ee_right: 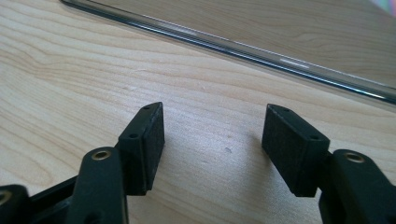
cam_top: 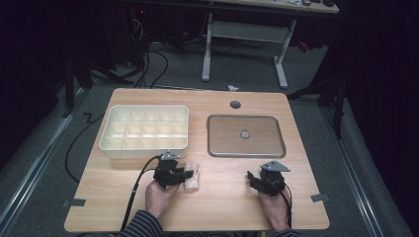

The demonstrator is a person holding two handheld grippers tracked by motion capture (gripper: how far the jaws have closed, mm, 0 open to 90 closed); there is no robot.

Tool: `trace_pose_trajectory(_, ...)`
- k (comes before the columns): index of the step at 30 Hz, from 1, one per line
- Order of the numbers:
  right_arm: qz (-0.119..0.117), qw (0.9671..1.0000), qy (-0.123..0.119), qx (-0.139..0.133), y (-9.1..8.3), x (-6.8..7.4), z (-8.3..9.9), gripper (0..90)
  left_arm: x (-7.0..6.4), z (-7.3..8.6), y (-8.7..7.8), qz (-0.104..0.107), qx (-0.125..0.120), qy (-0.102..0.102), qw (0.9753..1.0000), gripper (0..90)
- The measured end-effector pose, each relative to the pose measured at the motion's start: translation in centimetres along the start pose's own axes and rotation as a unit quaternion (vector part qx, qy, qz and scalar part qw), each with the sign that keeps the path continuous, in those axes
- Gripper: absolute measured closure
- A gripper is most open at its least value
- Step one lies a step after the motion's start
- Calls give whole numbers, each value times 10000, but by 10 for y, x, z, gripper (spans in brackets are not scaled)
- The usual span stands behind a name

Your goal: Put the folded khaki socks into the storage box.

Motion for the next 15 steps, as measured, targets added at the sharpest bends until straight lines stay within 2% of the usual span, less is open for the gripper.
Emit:
trace_pose_trajectory(1, -77, 9999, 124, 3, 0, -2, 0, 377, 1, 0, -1, 2, -6, -4, 10000, 713)
trace_pose_trajectory(15, -83, 9999, 85, 18, 1, -2, 0, 358, 9, -1, -18, -87, -72, 134, 9998, 716)
Point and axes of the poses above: each handheld gripper's, and its own axes: y roughly forward along the jaws, z roughly out of its underside, x roughly to its left, the point moved 3 cm from there along y, roughly forward along the jaws, and after that the axes turned 15 degrees about -z, right-handed, at the moved point
